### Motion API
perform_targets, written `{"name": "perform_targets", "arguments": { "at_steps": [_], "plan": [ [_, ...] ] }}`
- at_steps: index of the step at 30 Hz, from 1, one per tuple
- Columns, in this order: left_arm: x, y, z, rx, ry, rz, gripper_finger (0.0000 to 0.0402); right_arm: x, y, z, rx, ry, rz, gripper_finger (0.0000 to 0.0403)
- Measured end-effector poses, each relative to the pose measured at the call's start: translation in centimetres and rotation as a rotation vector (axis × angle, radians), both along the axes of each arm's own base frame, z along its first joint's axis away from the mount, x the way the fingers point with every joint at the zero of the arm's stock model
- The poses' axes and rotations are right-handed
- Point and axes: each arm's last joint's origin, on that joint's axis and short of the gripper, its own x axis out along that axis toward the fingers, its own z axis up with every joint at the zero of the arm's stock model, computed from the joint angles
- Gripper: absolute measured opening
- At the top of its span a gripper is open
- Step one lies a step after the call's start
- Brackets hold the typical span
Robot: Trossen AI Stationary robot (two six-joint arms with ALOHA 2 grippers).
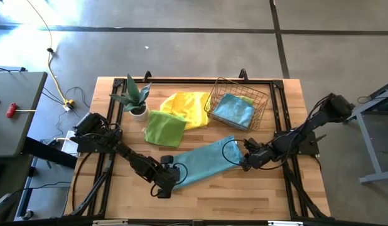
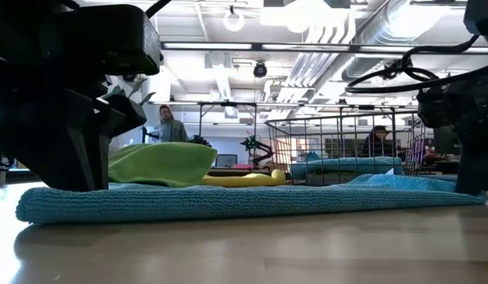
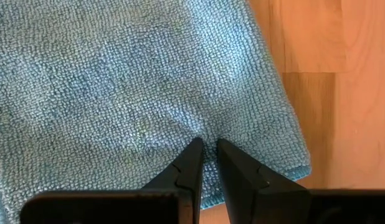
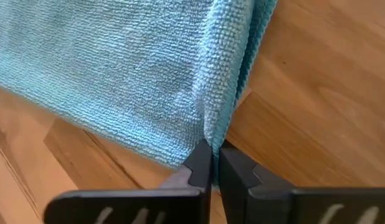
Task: Fold microfiber towels
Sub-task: Fold the blue microfiber towel
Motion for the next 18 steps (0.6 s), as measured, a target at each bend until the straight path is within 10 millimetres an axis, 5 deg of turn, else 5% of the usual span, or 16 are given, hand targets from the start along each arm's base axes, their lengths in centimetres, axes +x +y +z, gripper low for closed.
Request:
{"name": "perform_targets", "arguments": {
  "at_steps": [10, 18],
  "plan": [
    [-0.3, 0.2, 1.1, 0.017, -0.024, -0.023, 0.0039, -0.3, 0.0, 0.3, 0.049, 0.029, 0.008, 0.0003],
    [-0.3, 0.3, 5.7, -0.086, -0.216, 0.04, 0.0039, -0.9, -0.1, 2.0, 0.102, 0.139, 0.044, 0.0001]
  ]
}}
